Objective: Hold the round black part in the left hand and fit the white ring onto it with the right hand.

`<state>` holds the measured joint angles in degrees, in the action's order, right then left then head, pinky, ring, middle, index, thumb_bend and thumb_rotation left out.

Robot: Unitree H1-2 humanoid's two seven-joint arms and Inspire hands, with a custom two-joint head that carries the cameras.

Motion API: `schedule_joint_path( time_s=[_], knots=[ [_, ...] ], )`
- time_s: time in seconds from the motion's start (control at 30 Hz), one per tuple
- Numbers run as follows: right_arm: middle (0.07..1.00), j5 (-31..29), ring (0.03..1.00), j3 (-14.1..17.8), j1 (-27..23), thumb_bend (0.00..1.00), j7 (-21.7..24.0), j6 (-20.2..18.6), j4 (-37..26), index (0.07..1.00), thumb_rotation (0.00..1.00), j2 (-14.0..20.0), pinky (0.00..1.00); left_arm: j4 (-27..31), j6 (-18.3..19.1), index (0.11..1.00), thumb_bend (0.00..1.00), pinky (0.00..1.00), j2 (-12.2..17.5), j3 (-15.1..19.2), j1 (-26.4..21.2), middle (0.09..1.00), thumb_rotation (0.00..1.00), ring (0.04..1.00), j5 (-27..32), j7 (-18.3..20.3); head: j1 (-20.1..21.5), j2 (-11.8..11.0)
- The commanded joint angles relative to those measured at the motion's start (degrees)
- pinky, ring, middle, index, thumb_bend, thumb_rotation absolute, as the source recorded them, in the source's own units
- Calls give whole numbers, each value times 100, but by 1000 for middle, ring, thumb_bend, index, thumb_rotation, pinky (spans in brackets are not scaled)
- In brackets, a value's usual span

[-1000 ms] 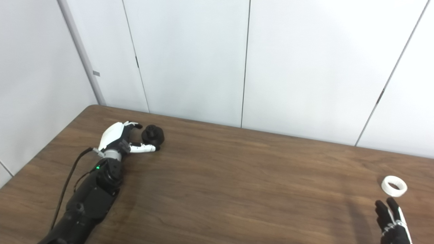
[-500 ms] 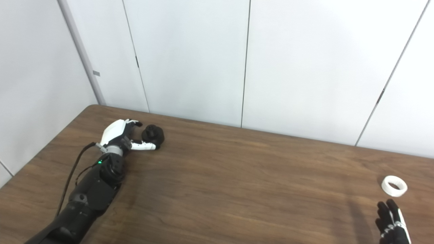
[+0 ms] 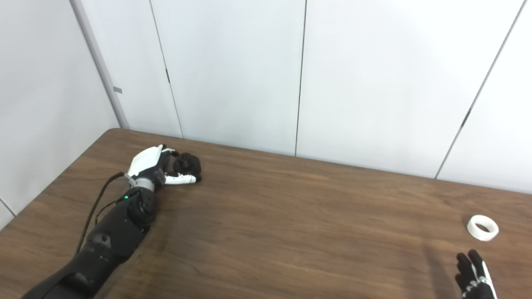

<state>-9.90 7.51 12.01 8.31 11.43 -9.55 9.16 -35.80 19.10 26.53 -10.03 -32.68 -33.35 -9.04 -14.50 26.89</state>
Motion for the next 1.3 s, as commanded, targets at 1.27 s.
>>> schedule_joint_path(
  time_s=[1.27],
  knots=[
    [936,18,959,-85,420,489,-24,-71,289,966,1000,-116,1000,-51,-303,737,987,1000,207,-137,-171,989,327,1000,-136,-294,29,74]
  ],
)
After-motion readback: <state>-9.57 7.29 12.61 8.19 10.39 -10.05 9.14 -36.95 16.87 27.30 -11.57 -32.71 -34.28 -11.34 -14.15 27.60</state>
